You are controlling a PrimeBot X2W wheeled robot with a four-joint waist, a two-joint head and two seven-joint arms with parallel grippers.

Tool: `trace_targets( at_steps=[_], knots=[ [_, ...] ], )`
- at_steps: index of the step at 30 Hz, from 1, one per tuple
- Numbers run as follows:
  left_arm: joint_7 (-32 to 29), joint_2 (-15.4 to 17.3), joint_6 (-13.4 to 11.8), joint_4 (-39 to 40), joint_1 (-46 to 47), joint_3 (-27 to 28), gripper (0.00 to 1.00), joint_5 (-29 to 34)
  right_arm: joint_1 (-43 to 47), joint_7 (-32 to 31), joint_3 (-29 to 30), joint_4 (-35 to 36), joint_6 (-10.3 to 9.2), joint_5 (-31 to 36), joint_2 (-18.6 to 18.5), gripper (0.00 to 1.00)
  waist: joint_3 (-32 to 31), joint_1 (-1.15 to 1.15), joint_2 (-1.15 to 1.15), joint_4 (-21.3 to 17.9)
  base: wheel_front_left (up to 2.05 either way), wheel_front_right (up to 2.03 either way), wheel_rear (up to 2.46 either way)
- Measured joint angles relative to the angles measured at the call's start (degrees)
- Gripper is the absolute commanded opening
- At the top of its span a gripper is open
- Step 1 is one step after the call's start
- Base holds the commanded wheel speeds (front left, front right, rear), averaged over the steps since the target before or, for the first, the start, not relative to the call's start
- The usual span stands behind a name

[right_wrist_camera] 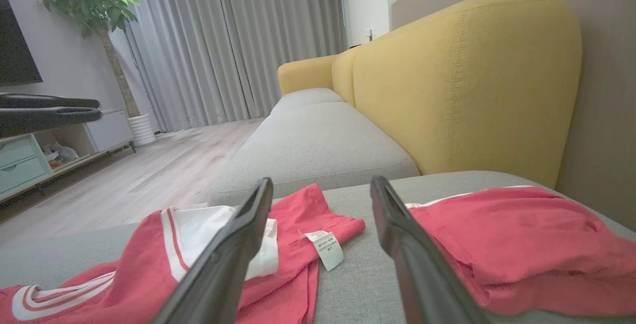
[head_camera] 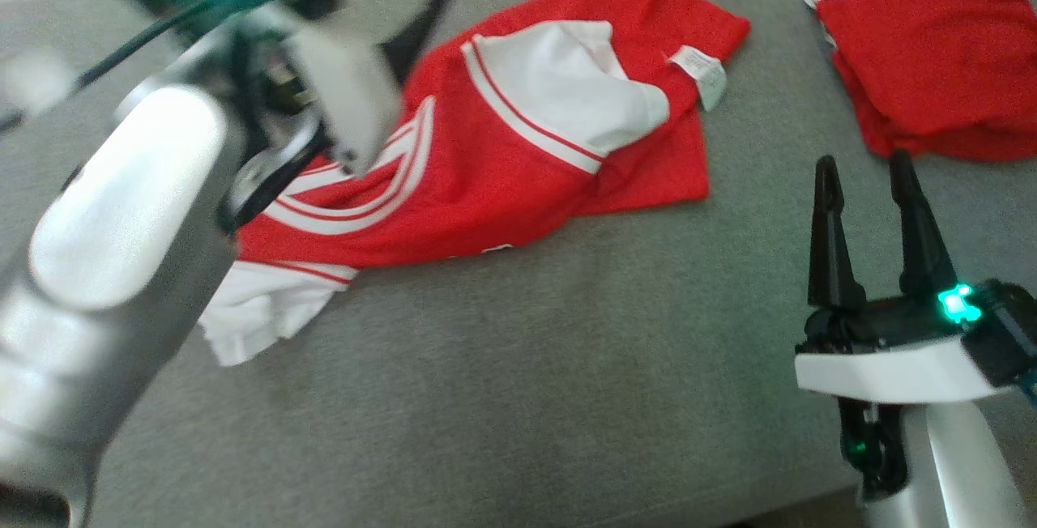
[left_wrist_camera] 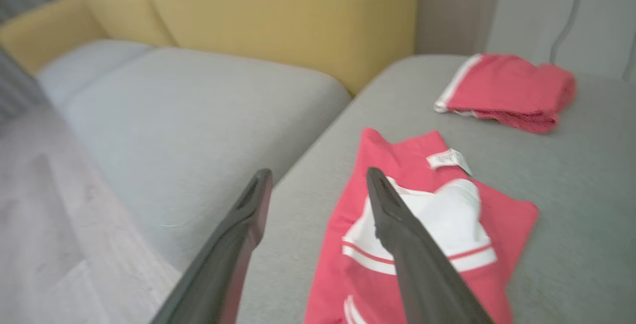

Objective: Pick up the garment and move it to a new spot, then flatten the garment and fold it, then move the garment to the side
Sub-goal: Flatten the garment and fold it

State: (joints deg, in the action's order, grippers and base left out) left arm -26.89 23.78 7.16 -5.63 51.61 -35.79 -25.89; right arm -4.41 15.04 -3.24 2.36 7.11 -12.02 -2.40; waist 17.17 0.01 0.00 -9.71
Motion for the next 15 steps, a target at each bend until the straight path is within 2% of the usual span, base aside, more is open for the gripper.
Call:
trace_targets(
  at_steps=[4, 6, 8, 15],
  knots=[
    [-9.5, 0.6, 0.4, -3.7, 11.4, -13.3, 1.0, -8.2, -2.3, 0.0, -1.4, 0.1, 0.0, -1.3, 0.0, 1.0, 2.6, 0.01, 0.0, -3.0, 0.0, 0.0, 0.0],
    [-12.4, 0.8, 0.4, -5.9, 16.3, -18.8, 1.0, -11.2, -3.2, 0.0, -2.2, 0.2, 0.0, -2.1, 0.0, 1.0, 3.9, 0.0, 0.0, -4.6, 0.0, 0.0, 0.0],
    [-13.1, 0.9, 0.4, -8.6, 20.0, -22.6, 1.0, -12.9, -3.9, 0.0, -3.1, 0.3, 0.0, -2.8, 0.0, 1.0, 5.3, 0.01, 0.0, -6.3, 0.0, 0.0, 0.0],
    [-11.8, 0.8, 0.4, -18.5, 27.7, -33.1, 1.0, -13.0, -4.5, 0.0, -3.8, 0.3, 0.0, -5.1, 0.0, 1.0, 9.1, 0.01, 0.0, -12.3, 0.0, 0.0, 0.0]
  ],
)
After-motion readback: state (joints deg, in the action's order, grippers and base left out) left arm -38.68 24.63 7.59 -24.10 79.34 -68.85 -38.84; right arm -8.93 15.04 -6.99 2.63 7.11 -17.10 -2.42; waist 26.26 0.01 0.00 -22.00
